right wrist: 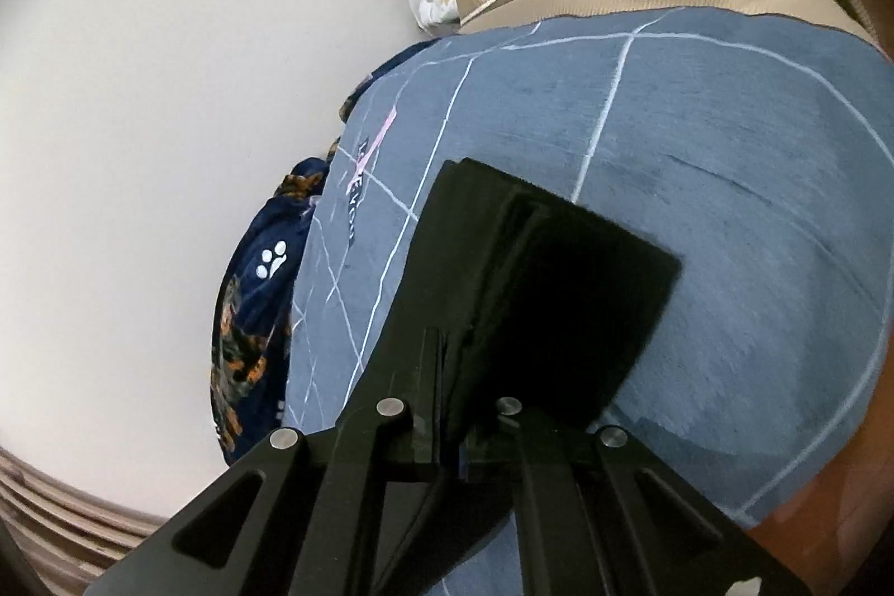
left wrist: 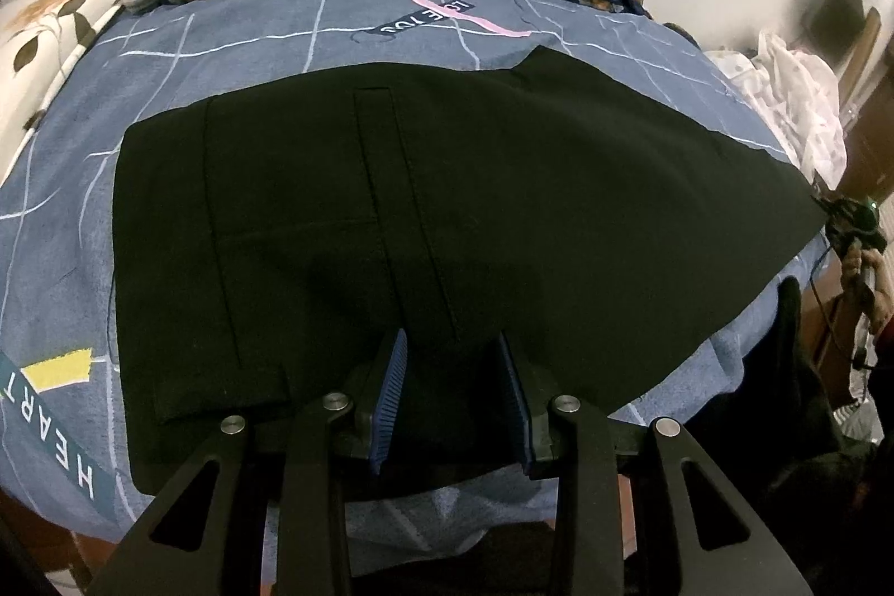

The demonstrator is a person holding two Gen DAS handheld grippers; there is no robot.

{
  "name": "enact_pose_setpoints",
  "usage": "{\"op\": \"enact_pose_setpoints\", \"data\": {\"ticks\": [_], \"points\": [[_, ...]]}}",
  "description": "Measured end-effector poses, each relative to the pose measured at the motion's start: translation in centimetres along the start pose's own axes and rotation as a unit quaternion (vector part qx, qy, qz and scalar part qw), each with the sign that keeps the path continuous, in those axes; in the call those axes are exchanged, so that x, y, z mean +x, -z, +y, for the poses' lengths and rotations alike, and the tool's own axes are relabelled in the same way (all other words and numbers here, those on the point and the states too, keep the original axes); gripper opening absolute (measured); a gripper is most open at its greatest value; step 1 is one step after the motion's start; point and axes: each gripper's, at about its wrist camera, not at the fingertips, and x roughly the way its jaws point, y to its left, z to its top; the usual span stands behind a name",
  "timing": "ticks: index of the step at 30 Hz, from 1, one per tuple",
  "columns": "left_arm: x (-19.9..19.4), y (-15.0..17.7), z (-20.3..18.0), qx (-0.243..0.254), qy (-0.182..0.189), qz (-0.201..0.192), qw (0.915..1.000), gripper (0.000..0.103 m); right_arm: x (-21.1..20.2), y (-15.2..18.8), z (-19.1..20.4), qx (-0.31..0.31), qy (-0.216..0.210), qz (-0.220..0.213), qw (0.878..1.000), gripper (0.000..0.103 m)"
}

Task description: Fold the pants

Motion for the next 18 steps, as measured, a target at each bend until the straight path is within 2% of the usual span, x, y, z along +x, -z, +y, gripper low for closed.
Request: {"op": "enact_pose_setpoints", "data": {"ticks": [4,9,12,14,18], "points": [[0.0,0.0,0.0,-0.002,-0.001,-0.001,1.0000,0.035,0.9,-0.4,-1.0,0.034,-0.008,0.008,0.999,0.006],[-0.1,0.0,0.0,0.000,-0.002,-0.002,1.0000,0.035,0.6,-0.4,0.1,0.013,-0.013,0.002,1.000,0.006],[-0.1,0.0,-0.1,-0.003,-0.002,-0.003,1.0000,0.036,0.5,-0.3,-0.3,-0.010,0.006,0.011,1.000,0.006],[0.0,0.0,-0.2,-0.002,-0.004,-0.003,1.0000,0.036,0.6,-0.3,-1.1,-0.001,-0.002,0.015,1.000,0.006],[0.0,-0.1,-0.4,0.001,-0.006,-0.002,1.0000,0.038,-0.8,-0.9,-2.2,0.019,-0.016,-0.010,1.000,0.010]]}}
